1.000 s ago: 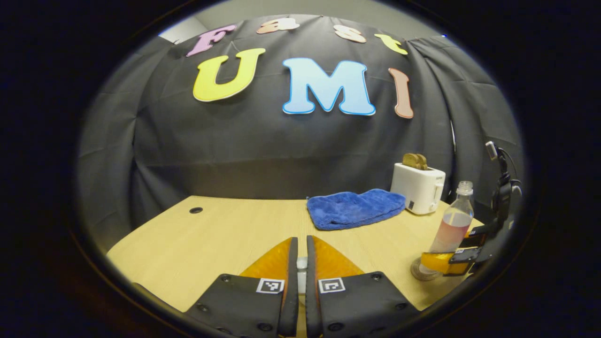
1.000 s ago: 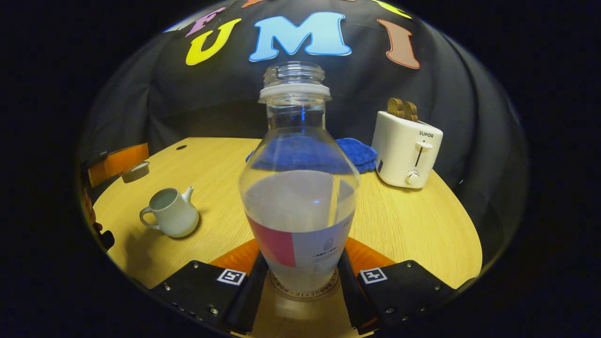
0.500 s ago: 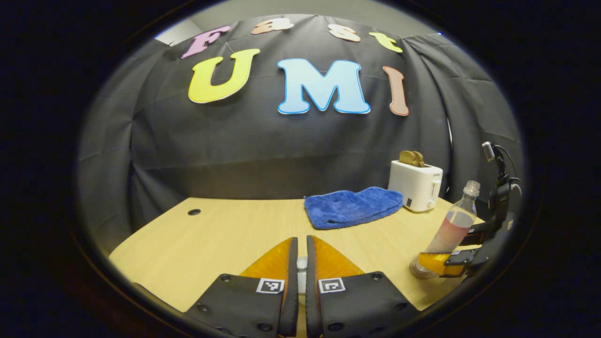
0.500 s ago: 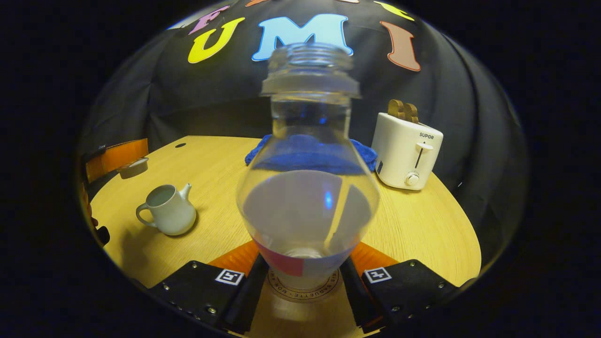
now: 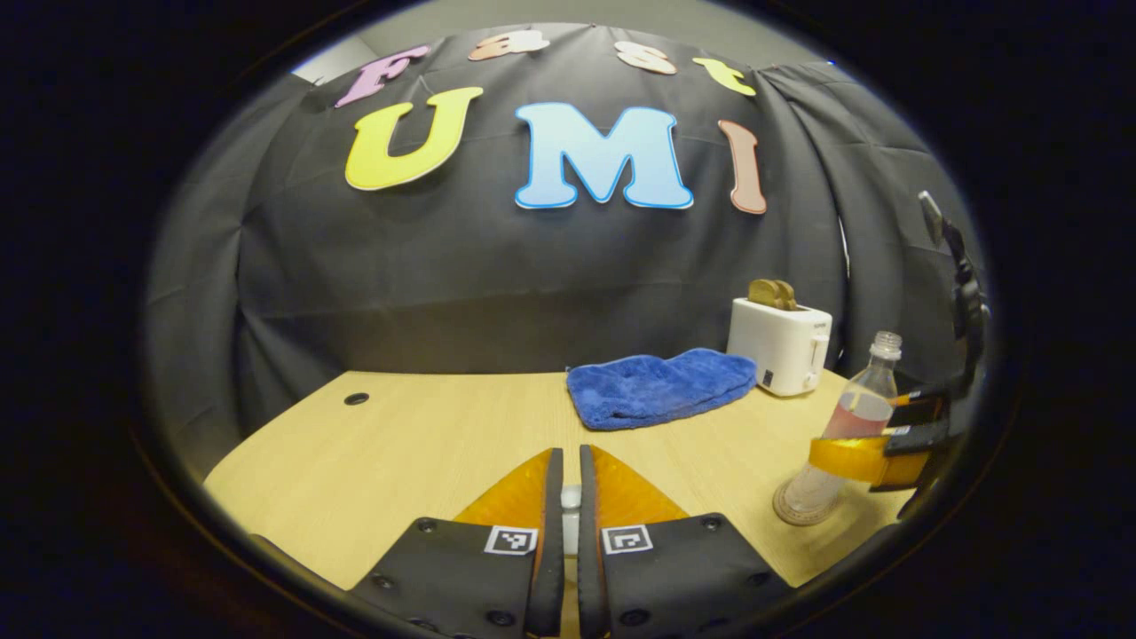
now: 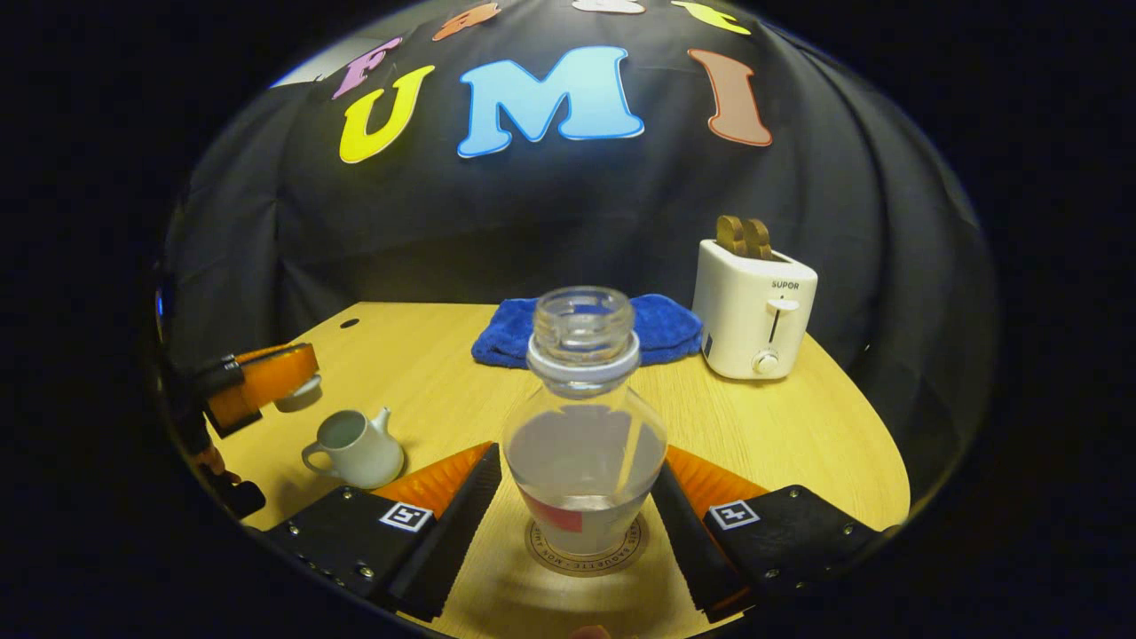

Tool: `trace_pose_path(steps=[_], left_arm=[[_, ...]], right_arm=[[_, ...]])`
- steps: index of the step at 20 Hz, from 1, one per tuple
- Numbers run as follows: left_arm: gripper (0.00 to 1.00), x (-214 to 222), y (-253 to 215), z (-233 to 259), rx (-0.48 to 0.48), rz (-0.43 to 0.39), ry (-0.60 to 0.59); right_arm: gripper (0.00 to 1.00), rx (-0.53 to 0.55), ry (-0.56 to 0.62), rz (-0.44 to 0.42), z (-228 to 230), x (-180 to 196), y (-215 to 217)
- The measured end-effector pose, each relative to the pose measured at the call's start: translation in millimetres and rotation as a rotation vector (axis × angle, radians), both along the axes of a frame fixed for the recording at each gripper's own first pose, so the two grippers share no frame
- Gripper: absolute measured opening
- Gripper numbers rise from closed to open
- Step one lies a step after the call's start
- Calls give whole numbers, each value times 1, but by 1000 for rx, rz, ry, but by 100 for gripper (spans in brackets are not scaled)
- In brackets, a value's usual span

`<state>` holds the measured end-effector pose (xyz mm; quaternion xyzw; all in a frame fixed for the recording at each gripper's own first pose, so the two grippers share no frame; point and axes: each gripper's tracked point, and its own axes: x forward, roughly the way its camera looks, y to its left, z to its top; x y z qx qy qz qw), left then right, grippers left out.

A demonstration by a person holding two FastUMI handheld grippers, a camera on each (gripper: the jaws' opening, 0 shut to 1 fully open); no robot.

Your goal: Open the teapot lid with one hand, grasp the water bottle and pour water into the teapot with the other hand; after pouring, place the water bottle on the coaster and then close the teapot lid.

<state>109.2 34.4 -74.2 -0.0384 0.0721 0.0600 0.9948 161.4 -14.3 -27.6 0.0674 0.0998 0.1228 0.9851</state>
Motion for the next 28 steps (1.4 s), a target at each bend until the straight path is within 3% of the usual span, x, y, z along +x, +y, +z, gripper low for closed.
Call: trace_pose_path(steps=[12,23,28], left_arm=[[14,7,-31,-33,40,-89,34],[15,18,-33,-45,130,-100,-14],[43,15,-33,-40,139,-104,-19]], right_arm=[[97,18,-198,-108,110,-40,-35],[97,-18,-197,-143,115,-59,-42],[97,-22,-208,-132,119,-62,-37]])
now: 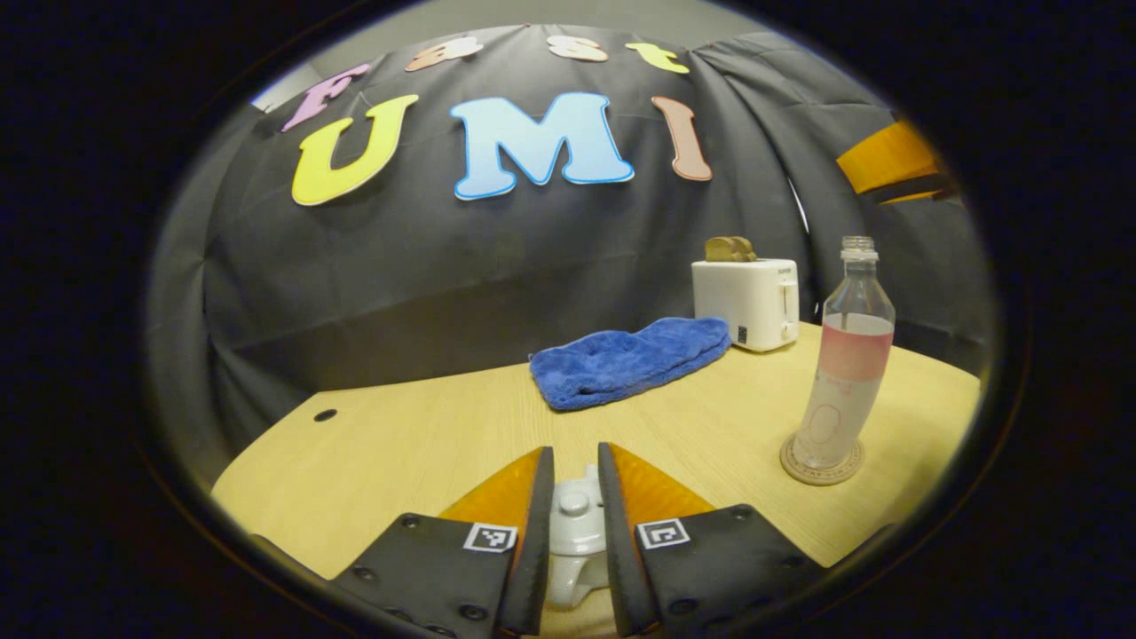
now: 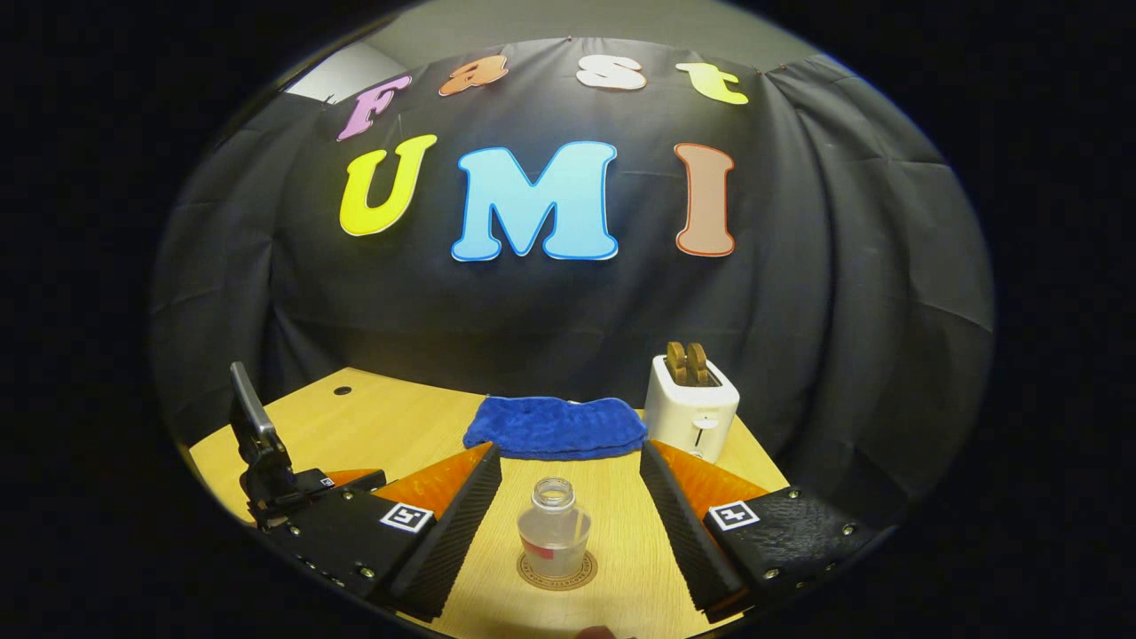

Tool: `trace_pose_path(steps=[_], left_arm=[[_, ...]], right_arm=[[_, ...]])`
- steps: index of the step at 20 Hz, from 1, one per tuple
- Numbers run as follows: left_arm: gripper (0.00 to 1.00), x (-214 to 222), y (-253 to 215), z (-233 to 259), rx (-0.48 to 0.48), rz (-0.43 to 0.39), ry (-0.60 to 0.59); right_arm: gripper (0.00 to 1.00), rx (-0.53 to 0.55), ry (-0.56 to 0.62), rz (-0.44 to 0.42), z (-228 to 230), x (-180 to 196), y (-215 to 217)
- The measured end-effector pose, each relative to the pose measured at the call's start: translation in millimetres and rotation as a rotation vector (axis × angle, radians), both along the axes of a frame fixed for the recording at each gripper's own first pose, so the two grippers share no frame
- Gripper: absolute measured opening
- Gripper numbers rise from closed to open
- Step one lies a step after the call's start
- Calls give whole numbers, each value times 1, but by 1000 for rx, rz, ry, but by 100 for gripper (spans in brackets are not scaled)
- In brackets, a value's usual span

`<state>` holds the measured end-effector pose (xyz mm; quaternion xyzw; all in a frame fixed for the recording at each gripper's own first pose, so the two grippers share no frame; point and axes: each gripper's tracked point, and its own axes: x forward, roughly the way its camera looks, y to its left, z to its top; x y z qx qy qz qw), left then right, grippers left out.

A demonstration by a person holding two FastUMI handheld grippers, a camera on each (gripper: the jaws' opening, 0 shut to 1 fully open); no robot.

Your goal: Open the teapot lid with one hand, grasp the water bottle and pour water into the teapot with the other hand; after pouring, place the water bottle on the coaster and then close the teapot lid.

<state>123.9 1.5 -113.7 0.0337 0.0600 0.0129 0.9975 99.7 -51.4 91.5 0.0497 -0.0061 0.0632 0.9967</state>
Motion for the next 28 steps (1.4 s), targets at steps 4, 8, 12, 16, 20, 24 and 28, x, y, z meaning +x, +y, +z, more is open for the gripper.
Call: trace_pose_path(steps=[4,8,12,16,20,24,28], left_arm=[[50,-9,3,30,-8,25,-30],[71,-26,5,88,-40,52,-85],[88,-49,4,145,-86,110,-142],[94,-75,-5,178,-101,123,-163],[98,-94,-2,193,-126,136,-154],[98,-105,10,203,-94,127,-137],[98,-112,20,207,-113,122,-139]], right_arm=[[97,5,-3,8,5,-5,-4],[97,-40,-43,-1,17,-17,-15],[97,-91,-94,-3,30,-34,-29],[97,-92,-128,23,42,-46,-29],[97,-82,-160,-18,55,-57,-25],[96,-74,-161,-70,56,-69,-18],[97,-66,-150,-107,55,-79,-13]])
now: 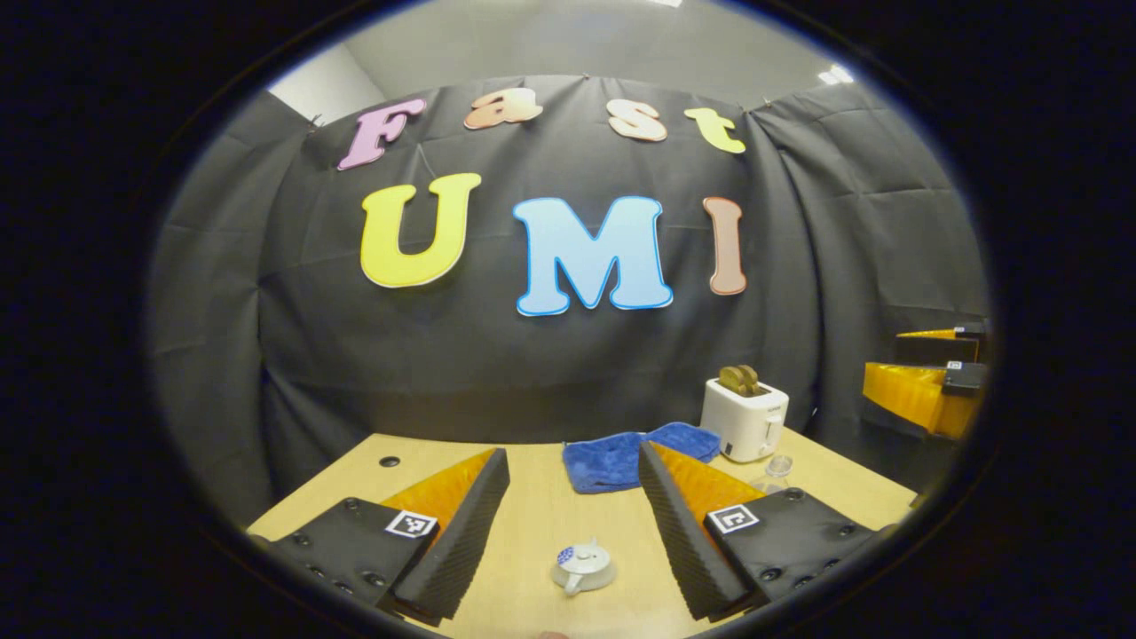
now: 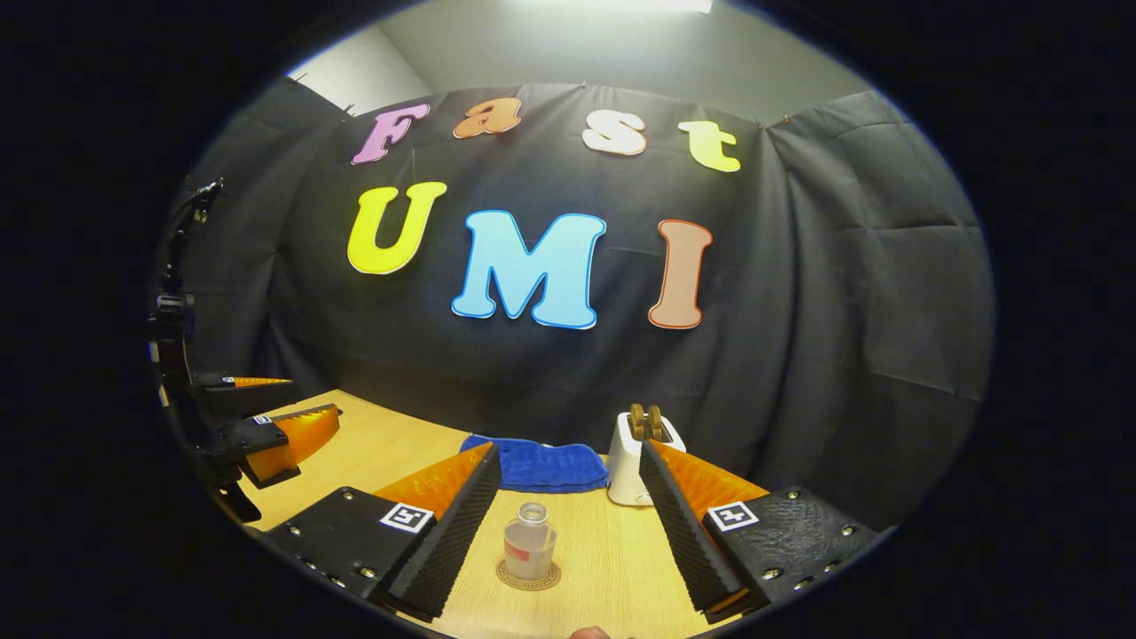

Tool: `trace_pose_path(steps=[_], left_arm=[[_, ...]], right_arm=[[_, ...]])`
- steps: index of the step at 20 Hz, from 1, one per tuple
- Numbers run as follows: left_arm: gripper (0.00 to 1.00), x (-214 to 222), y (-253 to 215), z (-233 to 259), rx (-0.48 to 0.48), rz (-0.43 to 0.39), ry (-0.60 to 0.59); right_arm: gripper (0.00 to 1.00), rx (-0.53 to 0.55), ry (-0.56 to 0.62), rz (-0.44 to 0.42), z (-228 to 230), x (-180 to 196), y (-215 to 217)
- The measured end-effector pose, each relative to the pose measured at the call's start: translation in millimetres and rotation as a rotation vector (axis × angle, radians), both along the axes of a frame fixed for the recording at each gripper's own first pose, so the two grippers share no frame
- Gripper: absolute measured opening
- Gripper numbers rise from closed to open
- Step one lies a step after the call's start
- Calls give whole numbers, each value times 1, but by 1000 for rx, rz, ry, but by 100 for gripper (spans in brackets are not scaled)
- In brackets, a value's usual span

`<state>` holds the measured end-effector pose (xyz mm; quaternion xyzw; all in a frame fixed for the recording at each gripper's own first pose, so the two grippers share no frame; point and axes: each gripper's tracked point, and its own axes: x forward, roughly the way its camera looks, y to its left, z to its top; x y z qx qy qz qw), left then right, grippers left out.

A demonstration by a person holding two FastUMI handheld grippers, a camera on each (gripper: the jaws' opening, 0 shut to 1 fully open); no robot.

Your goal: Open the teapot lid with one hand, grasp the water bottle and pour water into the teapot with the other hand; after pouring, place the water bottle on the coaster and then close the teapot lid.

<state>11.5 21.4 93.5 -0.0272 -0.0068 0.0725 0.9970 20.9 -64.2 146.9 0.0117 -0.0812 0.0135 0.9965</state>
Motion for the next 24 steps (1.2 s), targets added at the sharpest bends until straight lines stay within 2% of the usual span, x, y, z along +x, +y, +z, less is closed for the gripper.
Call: trace_pose_path(steps=[4,7,11,18,24], left_arm=[[98,-9,4,2,30,-7,-7],[99,-14,-2,5,15,-36,-14],[99,-25,-15,12,12,-61,-22],[98,-36,-52,20,2,-10,-29],[98,-42,-106,29,-61,37,-23]], right_arm=[[96,57,7,-5,4,-12,4],[97,105,6,-33,5,-24,-2],[97,106,3,-62,2,-40,-16],[96,71,-28,-44,-4,-59,-67],[96,52,-45,-3,-14,-61,-121]])
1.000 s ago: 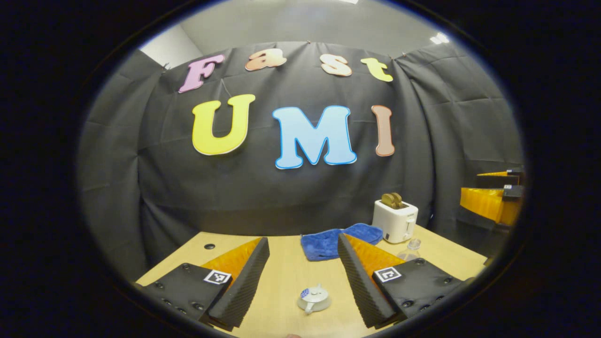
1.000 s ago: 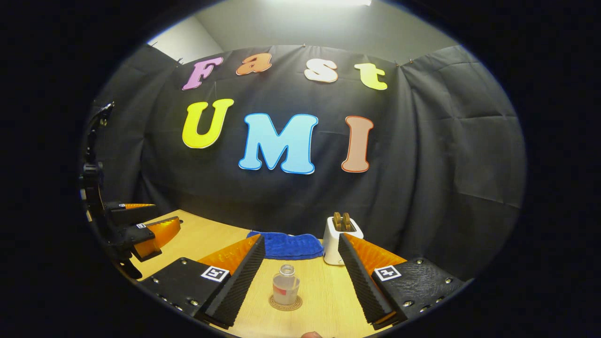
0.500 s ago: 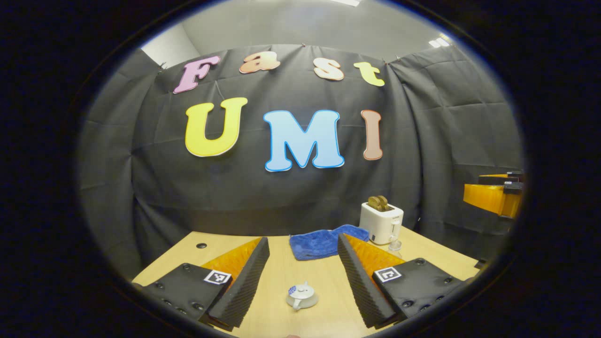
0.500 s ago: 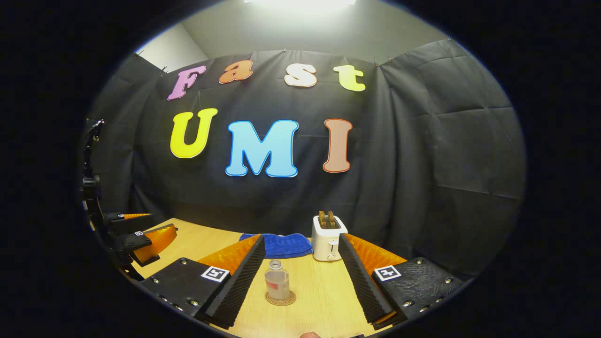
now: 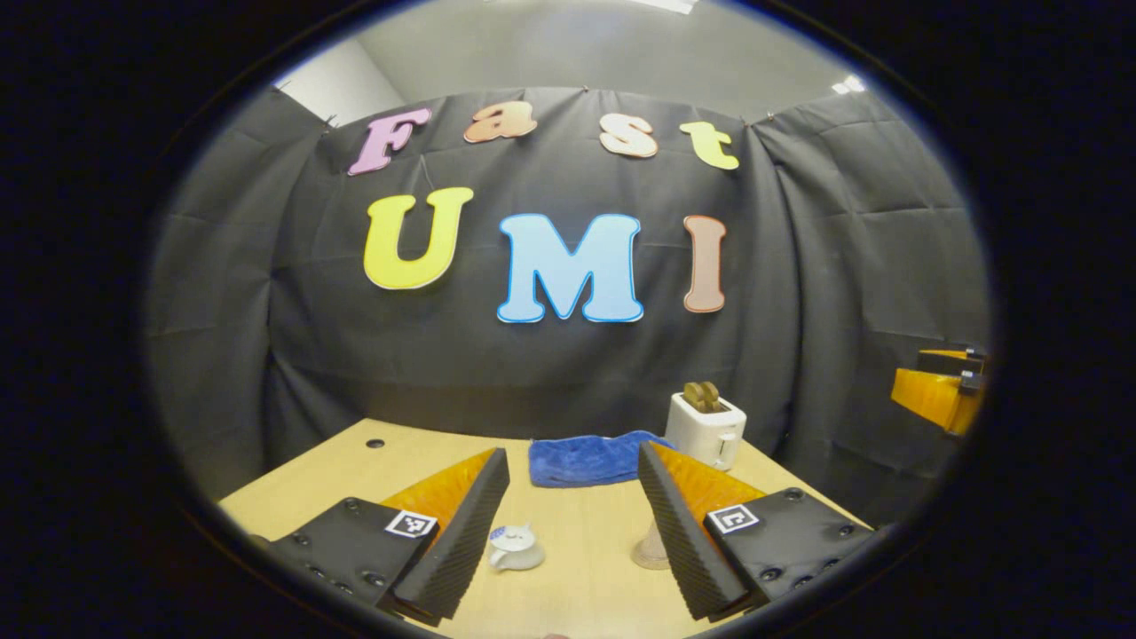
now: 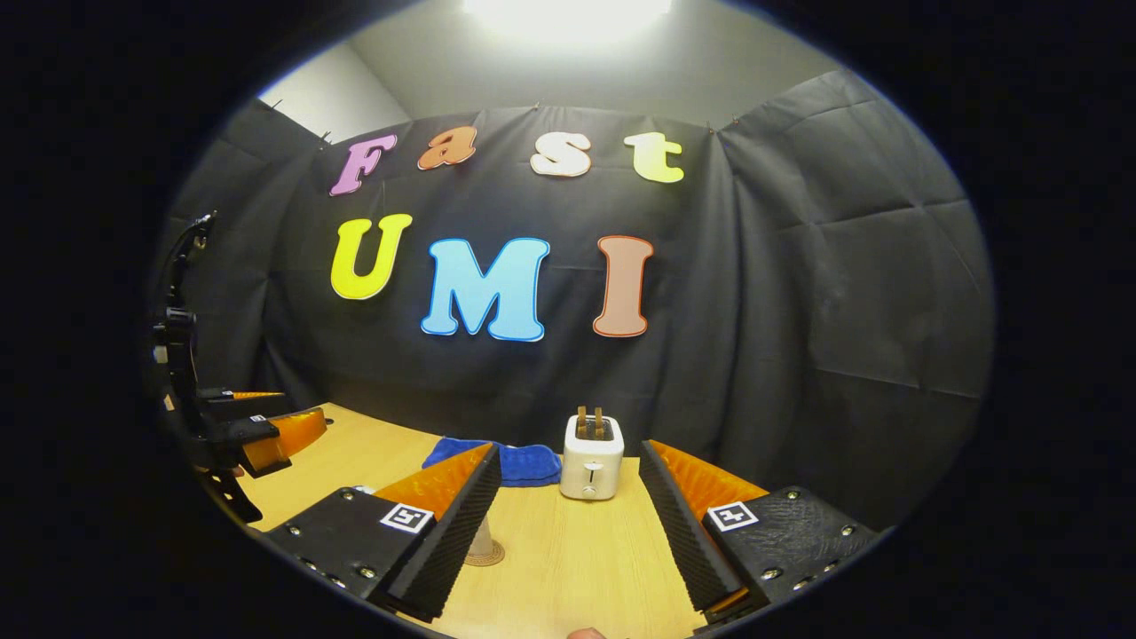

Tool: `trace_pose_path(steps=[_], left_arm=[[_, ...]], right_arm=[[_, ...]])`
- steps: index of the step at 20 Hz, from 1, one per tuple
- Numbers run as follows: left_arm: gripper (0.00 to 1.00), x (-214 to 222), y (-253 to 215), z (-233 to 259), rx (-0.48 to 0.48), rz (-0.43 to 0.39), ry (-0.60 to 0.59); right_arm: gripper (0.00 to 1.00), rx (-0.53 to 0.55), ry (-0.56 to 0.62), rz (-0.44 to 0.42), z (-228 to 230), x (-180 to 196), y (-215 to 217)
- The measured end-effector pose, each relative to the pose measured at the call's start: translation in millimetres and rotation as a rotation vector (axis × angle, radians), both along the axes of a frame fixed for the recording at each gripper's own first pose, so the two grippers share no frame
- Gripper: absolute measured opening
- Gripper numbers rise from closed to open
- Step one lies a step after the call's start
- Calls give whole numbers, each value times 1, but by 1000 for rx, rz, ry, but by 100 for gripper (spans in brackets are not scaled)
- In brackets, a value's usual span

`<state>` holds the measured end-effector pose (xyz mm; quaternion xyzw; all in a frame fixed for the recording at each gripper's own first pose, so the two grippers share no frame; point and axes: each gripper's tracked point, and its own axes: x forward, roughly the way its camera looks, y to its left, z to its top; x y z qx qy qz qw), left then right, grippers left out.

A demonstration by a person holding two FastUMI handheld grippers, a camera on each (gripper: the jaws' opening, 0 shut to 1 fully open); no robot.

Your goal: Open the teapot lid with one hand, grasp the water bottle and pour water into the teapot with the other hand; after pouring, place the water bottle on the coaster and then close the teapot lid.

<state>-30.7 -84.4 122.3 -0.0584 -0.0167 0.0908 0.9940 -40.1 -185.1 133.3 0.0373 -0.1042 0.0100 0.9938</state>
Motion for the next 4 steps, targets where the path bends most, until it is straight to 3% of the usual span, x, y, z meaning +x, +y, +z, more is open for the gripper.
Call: trace_pose_path(steps=[4], left_arm=[[97,-3,-33,10,21,23,-13]], right_arm=[[96,5,7,31,-13,3,-25]])
